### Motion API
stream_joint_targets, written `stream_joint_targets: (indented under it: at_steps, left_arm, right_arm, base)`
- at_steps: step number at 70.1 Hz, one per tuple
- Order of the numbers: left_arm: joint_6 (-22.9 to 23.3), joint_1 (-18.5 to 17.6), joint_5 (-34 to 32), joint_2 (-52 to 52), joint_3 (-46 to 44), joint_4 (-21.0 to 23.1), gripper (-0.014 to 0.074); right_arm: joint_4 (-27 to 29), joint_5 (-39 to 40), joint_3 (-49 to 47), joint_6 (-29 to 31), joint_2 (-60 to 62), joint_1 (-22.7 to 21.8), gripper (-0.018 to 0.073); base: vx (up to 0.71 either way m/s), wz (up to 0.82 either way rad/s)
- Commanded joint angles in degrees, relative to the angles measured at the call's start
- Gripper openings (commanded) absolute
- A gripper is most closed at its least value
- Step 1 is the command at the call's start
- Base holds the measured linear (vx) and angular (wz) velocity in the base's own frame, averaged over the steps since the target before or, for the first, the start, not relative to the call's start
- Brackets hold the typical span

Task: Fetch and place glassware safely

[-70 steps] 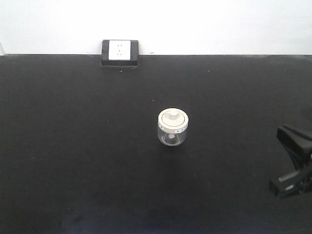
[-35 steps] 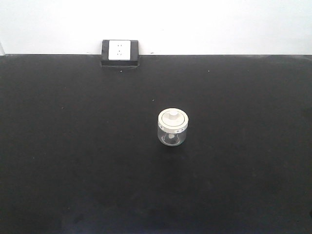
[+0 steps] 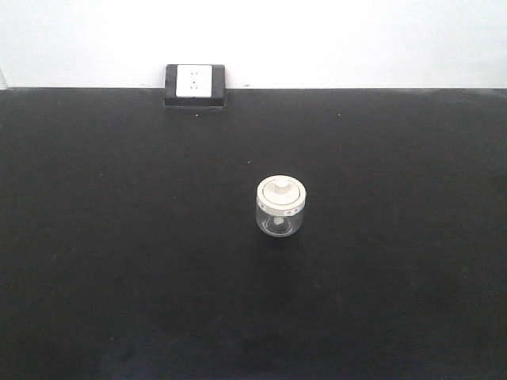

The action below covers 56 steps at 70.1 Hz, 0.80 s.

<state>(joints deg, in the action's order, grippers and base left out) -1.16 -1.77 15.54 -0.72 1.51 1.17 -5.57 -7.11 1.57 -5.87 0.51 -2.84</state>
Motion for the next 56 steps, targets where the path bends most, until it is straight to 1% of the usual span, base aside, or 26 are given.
stream_joint_targets:
  at_steps: [1, 56]
  left_arm:
    - [0.38, -0.26, -4.1, -0.57, 1.75, 0.44, -0.0007]
    - [0.38, -0.26, -4.1, -0.57, 1.75, 0.44, -0.0007]
  right_arm:
    - [-0.01, 4.02, 1.09, 0.17, 0.84, -0.29, -0.0008]
    - [-0.01, 4.39, 1.09, 0.17, 0.84, -0.29, -0.0008]
  base:
    - [0.0, 0.0]
    - [0.0, 0.0]
